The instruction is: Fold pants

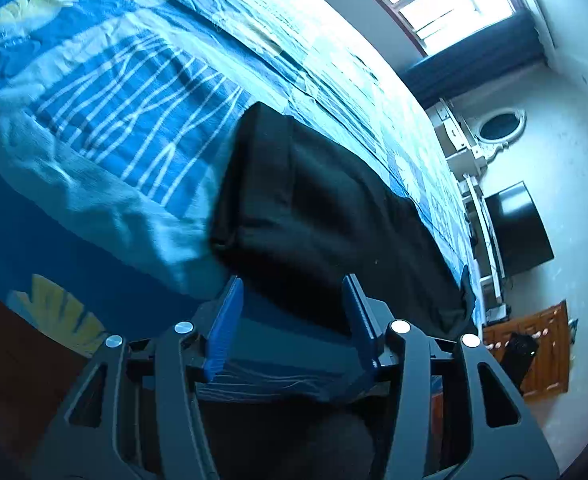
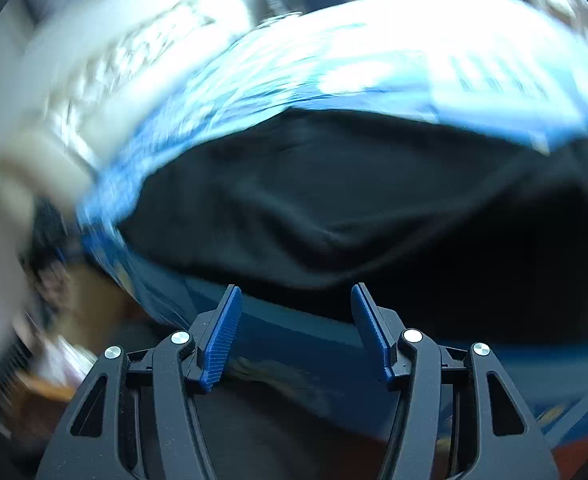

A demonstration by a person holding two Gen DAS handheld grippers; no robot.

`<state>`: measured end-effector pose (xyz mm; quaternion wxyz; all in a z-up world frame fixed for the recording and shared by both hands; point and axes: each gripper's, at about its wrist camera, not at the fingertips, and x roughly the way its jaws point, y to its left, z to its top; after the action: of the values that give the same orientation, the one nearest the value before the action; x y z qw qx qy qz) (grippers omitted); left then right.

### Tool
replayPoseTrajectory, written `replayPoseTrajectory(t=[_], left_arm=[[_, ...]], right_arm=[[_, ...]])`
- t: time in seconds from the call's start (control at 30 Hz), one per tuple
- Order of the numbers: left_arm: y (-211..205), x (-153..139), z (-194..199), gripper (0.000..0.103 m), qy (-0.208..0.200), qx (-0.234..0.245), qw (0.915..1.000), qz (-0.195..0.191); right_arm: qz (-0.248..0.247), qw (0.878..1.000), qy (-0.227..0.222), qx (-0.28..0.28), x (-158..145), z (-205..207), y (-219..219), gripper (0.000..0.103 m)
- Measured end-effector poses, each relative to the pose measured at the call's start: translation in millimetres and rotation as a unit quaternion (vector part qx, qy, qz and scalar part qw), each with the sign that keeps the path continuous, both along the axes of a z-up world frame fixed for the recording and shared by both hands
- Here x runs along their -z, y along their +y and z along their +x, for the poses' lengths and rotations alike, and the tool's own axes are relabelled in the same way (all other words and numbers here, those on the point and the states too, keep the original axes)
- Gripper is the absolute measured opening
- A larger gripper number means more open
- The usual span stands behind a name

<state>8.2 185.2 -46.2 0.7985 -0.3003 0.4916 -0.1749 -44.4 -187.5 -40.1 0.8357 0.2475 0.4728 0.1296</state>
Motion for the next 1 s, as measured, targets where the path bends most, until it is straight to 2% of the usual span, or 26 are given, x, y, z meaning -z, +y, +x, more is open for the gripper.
replayPoseTrajectory(t=[0.07,0.17,0.27,0.3,0.37,0.4,0.47,0.57,0.67,0.7,0.73,0.8,0.83,0.87,0.93,1.0], left_arm=[[-5,3,9,0.05,0.004,-0.003,1.0,0.003],[-12,5,16,0.05,0.008,-0.01,0.9999,0.003],[-16,7,22,0.05,0.01,-0.022,0.9995,0.02],[-16,8,24,0.048,0.011,-0.025,0.9993,0.027],[-16,8,28,0.029,0.009,-0.035,0.9979,0.054],[-16,8,30,0.025,0.008,-0.037,0.997,0.067],[-14,11,34,0.018,0.011,-0.04,0.9959,0.08],[-8,20,40,0.014,0.029,-0.05,0.9952,0.079],[-5,28,42,0.014,0.024,-0.051,0.9959,0.07],[-4,29,42,0.014,0.021,-0.049,0.9961,0.07],[-4,29,41,0.014,0.018,-0.047,0.9963,0.07],[-5,24,37,0.014,0.009,-0.038,0.9964,0.076],[-6,20,35,0.015,0.004,-0.029,0.9963,0.08],[-7,17,33,0.019,-0.001,-0.024,0.9962,0.084],[-7,10,27,0.026,-0.01,-0.017,0.9956,0.092],[-9,3,20,0.04,-0.017,-0.013,0.9935,0.112]], right_arm=[[0.046,0.998,0.018,0.032,8,-1,-13,0.057],[0.12,0.988,0.038,0.084,21,0,-32,0.057],[0.156,0.981,0.04,0.111,27,4,-37,0.057],[0.153,0.98,0.044,0.12,28,6,-38,0.057],[0.126,0.982,0.054,0.131,31,12,-35,0.056],[0.1,0.984,0.056,0.136,30,16,-32,0.05],[0.059,0.988,0.052,0.133,26,19,-26,0.015],[0.043,0.988,0.051,0.138,29,16,-26,0.012],[0.065,0.987,0.057,0.138,41,11,-31,0.009],[0.077,0.986,0.056,0.134,41,11,-33,0.01],[0.087,0.987,0.053,0.128,37,10,-34,0.015],[0.094,0.986,0.045,0.133,26,-2,-45,0.034],[0.099,0.984,0.034,0.146,16,-9,-58,0.05],[0.097,0.982,0.019,0.163,6,-19,-69,0.058],[0.092,0.977,-0.002,0.191,-11,-41,-97,0.06],[0.065,0.97,-0.021,0.235,-34,-65,-143,0.06]])
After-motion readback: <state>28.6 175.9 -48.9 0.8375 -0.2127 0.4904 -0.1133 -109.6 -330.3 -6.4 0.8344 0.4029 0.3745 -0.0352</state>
